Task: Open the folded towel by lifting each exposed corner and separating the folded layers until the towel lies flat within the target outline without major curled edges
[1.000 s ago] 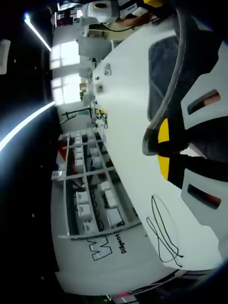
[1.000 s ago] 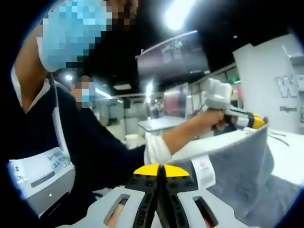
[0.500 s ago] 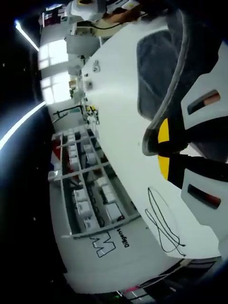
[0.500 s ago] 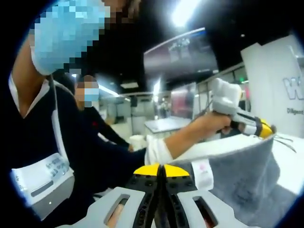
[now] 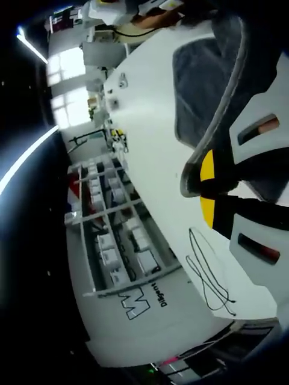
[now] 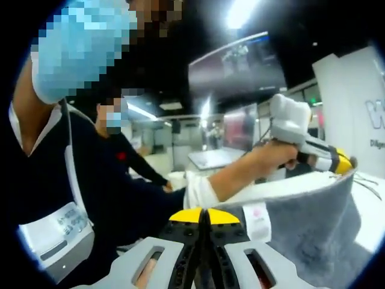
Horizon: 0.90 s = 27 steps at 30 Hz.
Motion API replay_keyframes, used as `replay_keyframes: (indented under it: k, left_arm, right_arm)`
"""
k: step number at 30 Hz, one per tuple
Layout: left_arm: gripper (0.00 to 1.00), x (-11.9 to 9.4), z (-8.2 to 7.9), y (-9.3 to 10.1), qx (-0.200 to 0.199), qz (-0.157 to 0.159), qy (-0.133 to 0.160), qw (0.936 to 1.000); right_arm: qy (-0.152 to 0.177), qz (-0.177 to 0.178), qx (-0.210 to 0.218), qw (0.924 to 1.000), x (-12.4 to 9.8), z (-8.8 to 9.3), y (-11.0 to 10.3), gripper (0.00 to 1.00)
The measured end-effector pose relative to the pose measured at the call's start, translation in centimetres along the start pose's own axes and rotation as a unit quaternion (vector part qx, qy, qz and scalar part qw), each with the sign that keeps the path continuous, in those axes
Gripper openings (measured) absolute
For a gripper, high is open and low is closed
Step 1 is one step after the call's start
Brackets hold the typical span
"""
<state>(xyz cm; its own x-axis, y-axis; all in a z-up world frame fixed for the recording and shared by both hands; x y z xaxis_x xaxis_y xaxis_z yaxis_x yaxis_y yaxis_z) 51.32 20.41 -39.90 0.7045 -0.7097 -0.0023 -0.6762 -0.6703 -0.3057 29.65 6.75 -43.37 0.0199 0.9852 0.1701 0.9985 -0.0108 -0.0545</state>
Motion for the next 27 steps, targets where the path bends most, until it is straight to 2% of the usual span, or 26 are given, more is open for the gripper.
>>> replay_keyframes:
  k: [6,11,20,27]
  left_arm:
    - [0.07,-0.7,0.3,-1.1,-0.010,-0.012,0.002,0.9999]
    - [0.07,-1.3,0.9,-1.2,-0.003,-0.014,-0.012,0.9998]
    - [0.07,-2.3,0.8,-2.4,-0.003,-0.022,-0.013,0.9997]
    - [0.07,-3.5,1.9,-2.7,-0.001,-0.023,-0.026,0.9994]
  right_arm:
    - [0.005,-0.008,0.002,1.0000,1.0,-0.1,0.1,0.00]
    - [0.001,-0.012,0.004,0.9999,1.8,-0.1,0.4,0.00]
    - [0.003,-0.027,0.010,0.9996,3.6,0.1,0.6,0.00]
    - [-0.003,-0.030,0.011,0.9995,4.7,0.3,0.8,0.00]
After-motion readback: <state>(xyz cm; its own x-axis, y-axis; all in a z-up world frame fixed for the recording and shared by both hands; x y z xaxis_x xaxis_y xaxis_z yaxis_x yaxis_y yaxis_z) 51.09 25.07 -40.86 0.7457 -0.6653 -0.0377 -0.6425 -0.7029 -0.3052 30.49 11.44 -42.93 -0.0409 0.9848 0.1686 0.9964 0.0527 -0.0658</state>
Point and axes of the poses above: the point that each gripper's makers call its tool centre point, and the gripper's own axes: x roughly forward along the fingers, y roughly to its right, z roughly out of its underside, the point moved 9 cm from there along -x, roughly backward along the fingers, and after that the axes turned 15 degrees about y, right-handed, at the moved point
